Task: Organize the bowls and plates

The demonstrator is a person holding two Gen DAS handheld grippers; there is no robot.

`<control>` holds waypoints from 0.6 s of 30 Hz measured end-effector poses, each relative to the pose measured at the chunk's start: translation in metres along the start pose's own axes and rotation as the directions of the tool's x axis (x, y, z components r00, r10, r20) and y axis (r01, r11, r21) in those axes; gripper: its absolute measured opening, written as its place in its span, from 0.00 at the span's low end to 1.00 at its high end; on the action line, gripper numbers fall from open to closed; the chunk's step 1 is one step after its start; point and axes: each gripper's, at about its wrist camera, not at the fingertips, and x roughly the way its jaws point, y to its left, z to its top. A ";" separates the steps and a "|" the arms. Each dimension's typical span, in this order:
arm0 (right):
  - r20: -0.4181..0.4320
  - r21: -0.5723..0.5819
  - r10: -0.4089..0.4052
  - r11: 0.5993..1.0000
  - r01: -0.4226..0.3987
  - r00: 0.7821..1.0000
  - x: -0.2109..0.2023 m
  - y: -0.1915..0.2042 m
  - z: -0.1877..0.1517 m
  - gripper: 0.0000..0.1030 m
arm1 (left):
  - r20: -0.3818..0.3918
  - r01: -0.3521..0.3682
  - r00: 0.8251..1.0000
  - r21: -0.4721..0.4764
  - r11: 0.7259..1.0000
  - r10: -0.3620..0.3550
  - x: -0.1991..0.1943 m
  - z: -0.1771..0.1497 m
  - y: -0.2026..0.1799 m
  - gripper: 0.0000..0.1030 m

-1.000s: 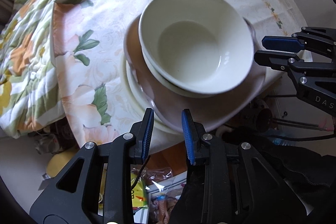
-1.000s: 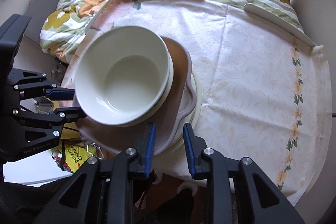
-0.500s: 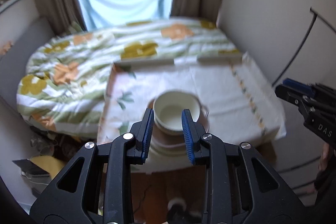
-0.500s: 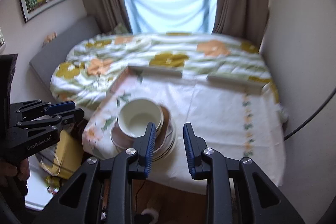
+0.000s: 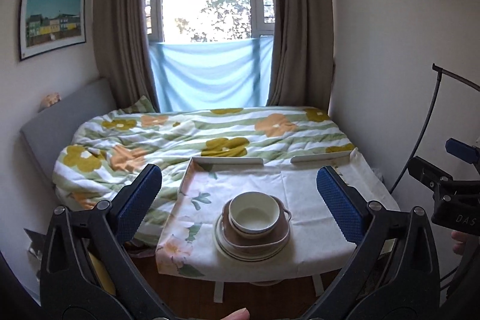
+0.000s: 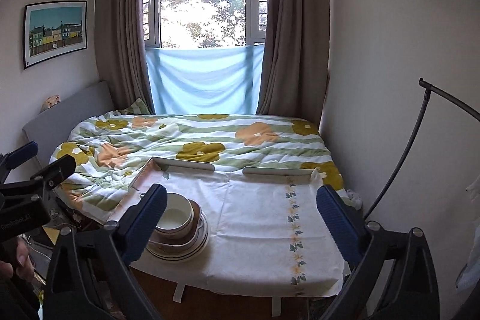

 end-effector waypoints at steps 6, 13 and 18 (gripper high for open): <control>0.007 0.015 -0.024 1.000 0.024 1.000 -0.010 -0.006 -0.005 0.96 | 0.020 -0.017 1.000 0.019 1.000 0.017 -0.013 -0.005 -0.007 1.00; 0.011 0.024 -0.028 0.999 0.028 1.000 -0.019 -0.009 -0.008 0.96 | 0.037 -0.018 0.999 0.028 0.999 0.017 -0.017 -0.004 -0.012 1.00; 0.016 0.026 -0.034 0.999 0.034 0.999 -0.021 -0.008 -0.008 0.96 | 0.039 -0.021 0.999 0.029 0.999 0.020 -0.017 -0.005 -0.013 1.00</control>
